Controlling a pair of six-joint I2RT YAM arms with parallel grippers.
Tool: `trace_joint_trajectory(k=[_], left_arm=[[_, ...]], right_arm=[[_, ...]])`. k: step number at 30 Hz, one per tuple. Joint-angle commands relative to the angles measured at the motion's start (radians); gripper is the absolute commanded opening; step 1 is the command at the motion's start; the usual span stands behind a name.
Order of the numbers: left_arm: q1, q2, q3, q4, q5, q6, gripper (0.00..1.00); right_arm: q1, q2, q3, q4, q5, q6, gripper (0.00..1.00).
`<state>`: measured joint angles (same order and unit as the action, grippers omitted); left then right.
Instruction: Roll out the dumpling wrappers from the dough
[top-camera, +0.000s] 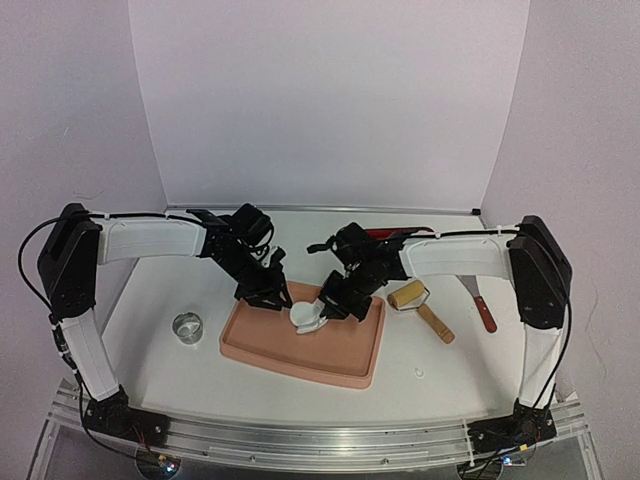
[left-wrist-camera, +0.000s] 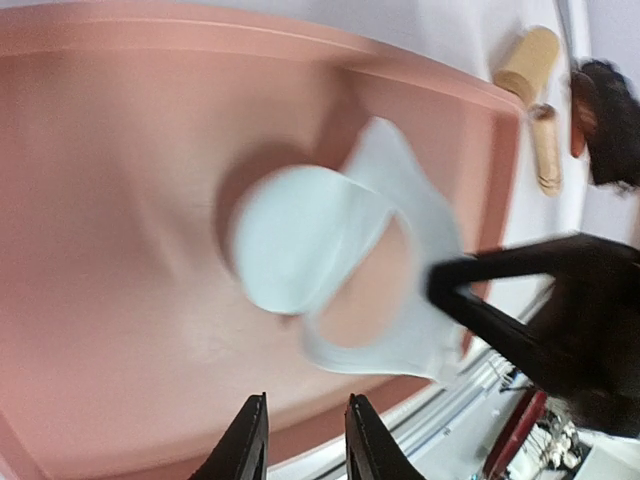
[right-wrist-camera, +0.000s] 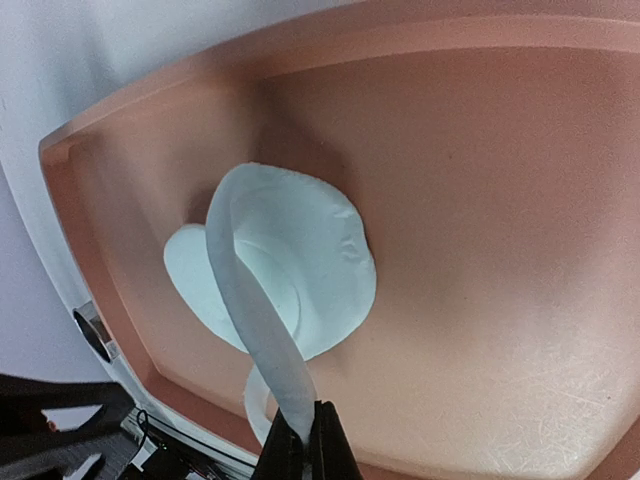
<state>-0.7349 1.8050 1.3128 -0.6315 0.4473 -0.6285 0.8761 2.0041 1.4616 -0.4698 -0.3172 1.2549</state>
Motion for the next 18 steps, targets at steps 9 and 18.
trace_joint_trajectory(k=[9, 18], left_arm=[[0.006, 0.001, 0.017, -0.042, -0.095, -0.023, 0.27], [0.006, 0.07, 0.049, -0.04, -0.082, 0.001, 0.12]], right_arm=[[0.016, -0.04, -0.032, 0.01, 0.03, -0.054, 0.0], [0.024, 0.085, 0.101, 0.01, 0.008, -0.1, 0.0]])
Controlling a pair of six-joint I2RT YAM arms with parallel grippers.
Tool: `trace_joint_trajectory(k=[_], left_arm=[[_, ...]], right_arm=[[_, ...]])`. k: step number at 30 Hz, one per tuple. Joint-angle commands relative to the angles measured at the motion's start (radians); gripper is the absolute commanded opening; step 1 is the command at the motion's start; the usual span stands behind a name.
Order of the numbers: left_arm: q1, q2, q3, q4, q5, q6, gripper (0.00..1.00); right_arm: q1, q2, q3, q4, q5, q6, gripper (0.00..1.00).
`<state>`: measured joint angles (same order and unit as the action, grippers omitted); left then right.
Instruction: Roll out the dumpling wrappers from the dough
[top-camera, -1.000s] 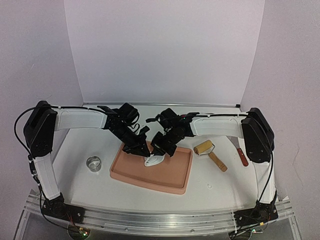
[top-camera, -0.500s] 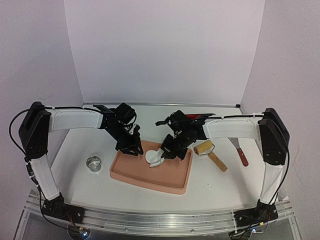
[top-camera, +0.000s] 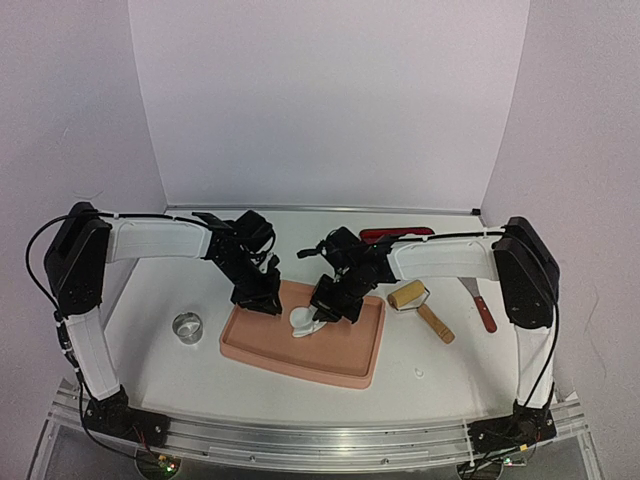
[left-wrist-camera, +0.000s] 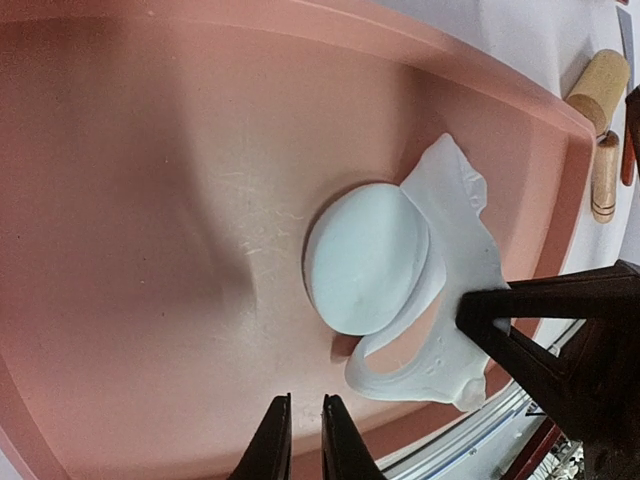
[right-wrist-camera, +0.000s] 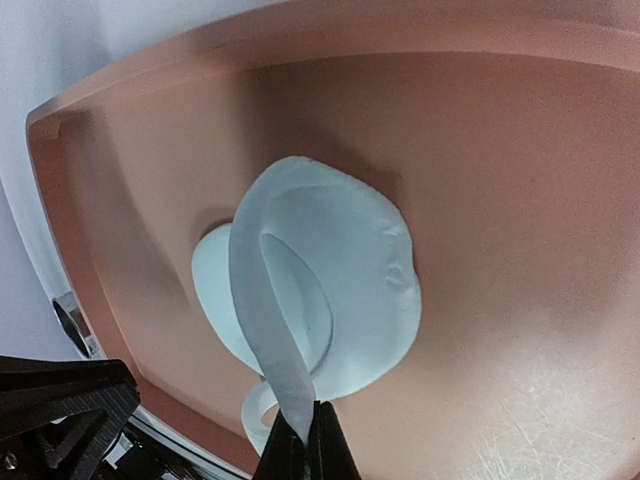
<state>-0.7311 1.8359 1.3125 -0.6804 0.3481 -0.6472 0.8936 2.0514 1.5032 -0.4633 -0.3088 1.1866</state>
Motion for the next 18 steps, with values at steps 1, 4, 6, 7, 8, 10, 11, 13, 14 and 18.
trace_joint_trajectory(k=[1, 4, 6, 7, 8, 10, 11, 13, 14, 18], left_arm=[[0.002, 0.052, 0.057, 0.019, 0.02, 0.02, 0.11], [0.002, 0.066, 0.068, 0.034, 0.023, 0.017, 0.1], [0.002, 0.081, 0.081, 0.046, 0.033, 0.017, 0.09], [0.001, 0.088, 0.09, 0.049, 0.038, 0.015, 0.09], [0.001, 0.097, 0.101, 0.051, 0.045, 0.015, 0.09], [0.0, 0.105, 0.107, 0.061, 0.055, 0.015, 0.09], [0.001, 0.106, 0.109, 0.066, 0.058, 0.014, 0.09], [0.0, 0.112, 0.112, 0.072, 0.062, 0.015, 0.09], [0.001, 0.116, 0.115, 0.073, 0.065, 0.017, 0.09], [0.001, 0.15, 0.11, 0.103, 0.091, 0.019, 0.08]], right_arm=[[0.007, 0.043, 0.063, 0.003, -0.001, -0.033, 0.0], [0.007, 0.041, 0.053, 0.003, -0.002, -0.031, 0.0], [0.006, 0.036, 0.043, 0.003, 0.001, -0.031, 0.0], [0.007, 0.034, 0.041, 0.003, 0.001, -0.031, 0.0], [0.007, 0.032, 0.036, 0.002, 0.0, -0.031, 0.0], [0.007, 0.03, 0.034, 0.002, 0.0, -0.03, 0.0], [0.007, 0.03, 0.035, 0.002, 0.0, -0.03, 0.0], [0.007, 0.029, 0.034, 0.002, -0.001, -0.03, 0.0], [0.007, 0.028, 0.034, 0.002, 0.0, -0.031, 0.0], [0.007, 0.023, 0.033, -0.001, 0.001, -0.033, 0.0]])
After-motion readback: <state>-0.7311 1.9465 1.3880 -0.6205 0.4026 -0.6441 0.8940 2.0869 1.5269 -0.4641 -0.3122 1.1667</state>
